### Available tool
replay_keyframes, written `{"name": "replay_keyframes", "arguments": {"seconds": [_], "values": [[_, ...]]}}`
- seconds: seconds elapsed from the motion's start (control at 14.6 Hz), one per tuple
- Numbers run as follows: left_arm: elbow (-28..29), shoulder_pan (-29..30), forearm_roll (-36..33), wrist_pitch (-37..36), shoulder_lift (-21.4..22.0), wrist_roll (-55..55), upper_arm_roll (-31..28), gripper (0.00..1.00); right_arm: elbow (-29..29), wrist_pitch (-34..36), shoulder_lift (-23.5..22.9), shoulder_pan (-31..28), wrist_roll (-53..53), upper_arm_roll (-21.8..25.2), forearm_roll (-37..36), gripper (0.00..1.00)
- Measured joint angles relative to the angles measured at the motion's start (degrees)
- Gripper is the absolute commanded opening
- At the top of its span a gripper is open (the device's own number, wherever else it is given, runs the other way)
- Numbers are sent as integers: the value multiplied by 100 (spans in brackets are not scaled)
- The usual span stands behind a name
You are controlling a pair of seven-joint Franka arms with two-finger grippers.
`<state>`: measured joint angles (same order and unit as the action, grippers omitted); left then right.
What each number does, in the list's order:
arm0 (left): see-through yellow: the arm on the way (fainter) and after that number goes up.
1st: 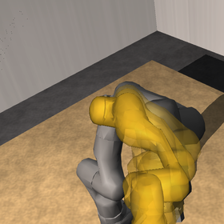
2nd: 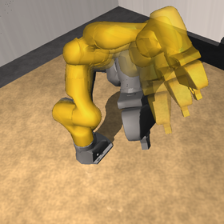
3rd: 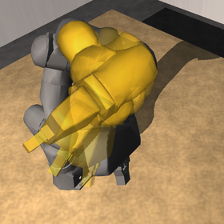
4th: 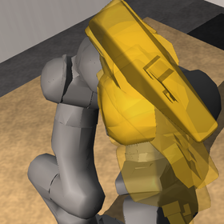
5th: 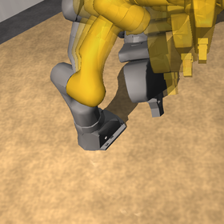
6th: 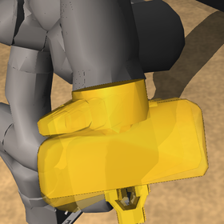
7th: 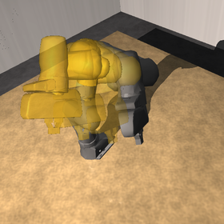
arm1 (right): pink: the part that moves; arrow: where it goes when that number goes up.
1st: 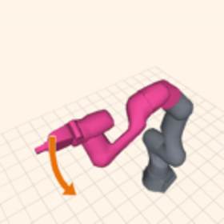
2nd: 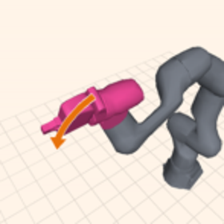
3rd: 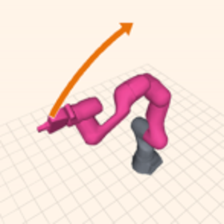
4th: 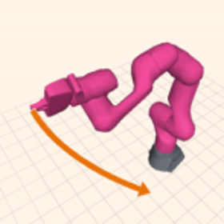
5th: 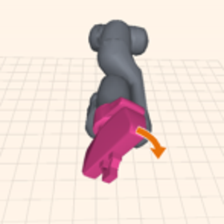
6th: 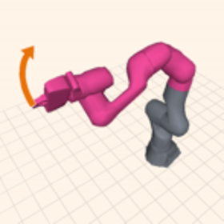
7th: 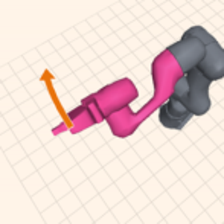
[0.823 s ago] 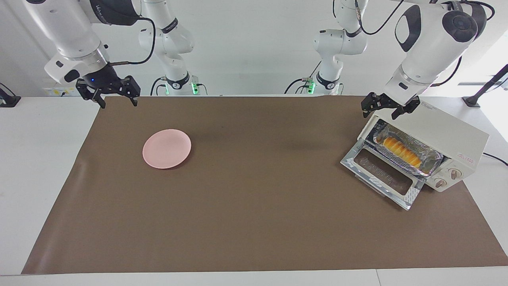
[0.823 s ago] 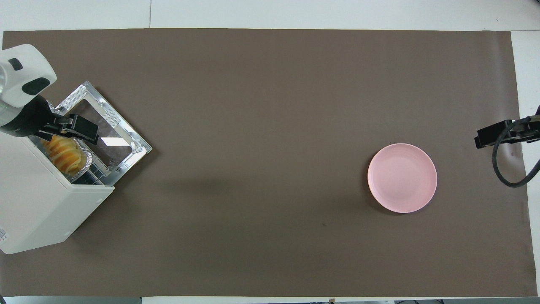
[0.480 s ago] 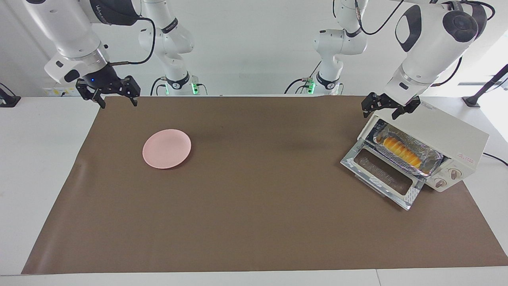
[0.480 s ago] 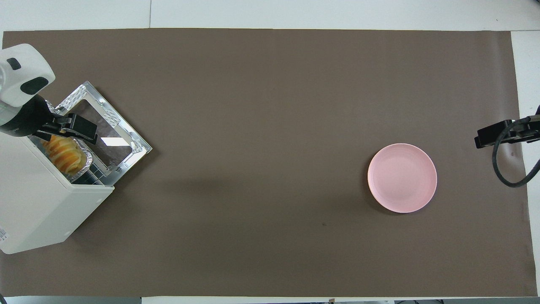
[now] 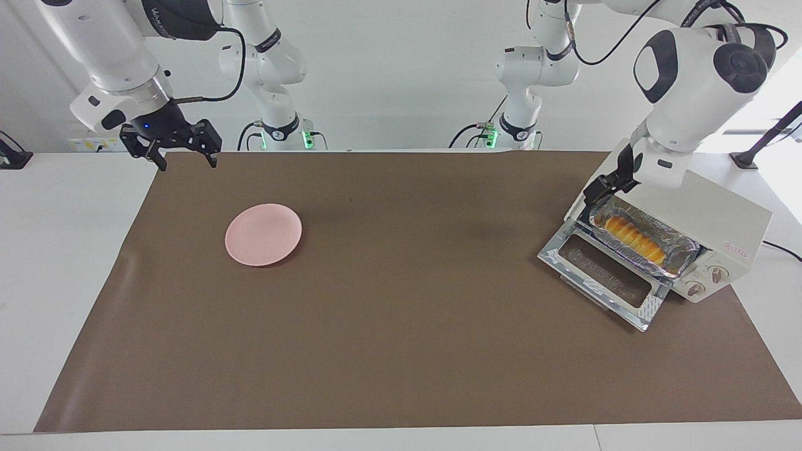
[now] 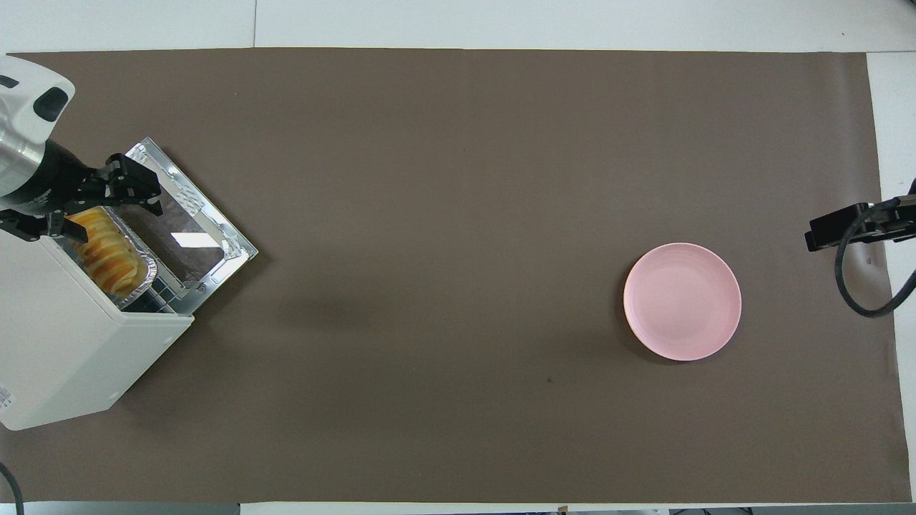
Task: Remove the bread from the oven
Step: 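Grasp the foil tray inside the toaster oven with the left gripper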
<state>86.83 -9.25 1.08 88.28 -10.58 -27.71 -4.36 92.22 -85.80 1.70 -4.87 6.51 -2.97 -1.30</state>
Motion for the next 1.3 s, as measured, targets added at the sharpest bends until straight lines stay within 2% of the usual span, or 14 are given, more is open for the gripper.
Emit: {"name": "replay_keyframes", "arguments": {"seconds": [0.14, 0.34, 0.55, 0.96, 1.1, 1.23, 1.3], "values": [[-303, 4, -41, 329, -546, -601, -38, 100, 0, 0, 0, 0, 0, 0, 0, 100], [-149, 85, -238, 947, -891, -1166, -301, 100, 0, 0, 0, 0, 0, 0, 0, 100], [274, 170, -490, 1485, -911, -1298, -436, 100, 0, 0, 0, 0, 0, 0, 0, 100], [1197, 241, -544, 2476, -754, -1377, -460, 100, 0, 0, 0, 0, 0, 0, 0, 100], [1422, 295, -544, 2682, -668, -1379, -462, 88, 0, 0, 0, 0, 0, 0, 0, 100], [1533, 331, -546, 2753, -606, -1379, -465, 69, 0, 0, 0, 0, 0, 0, 0, 100], [1582, 354, -546, 2773, -587, -1379, -465, 65, 0, 0, 0, 0, 0, 0, 0, 100]]}}
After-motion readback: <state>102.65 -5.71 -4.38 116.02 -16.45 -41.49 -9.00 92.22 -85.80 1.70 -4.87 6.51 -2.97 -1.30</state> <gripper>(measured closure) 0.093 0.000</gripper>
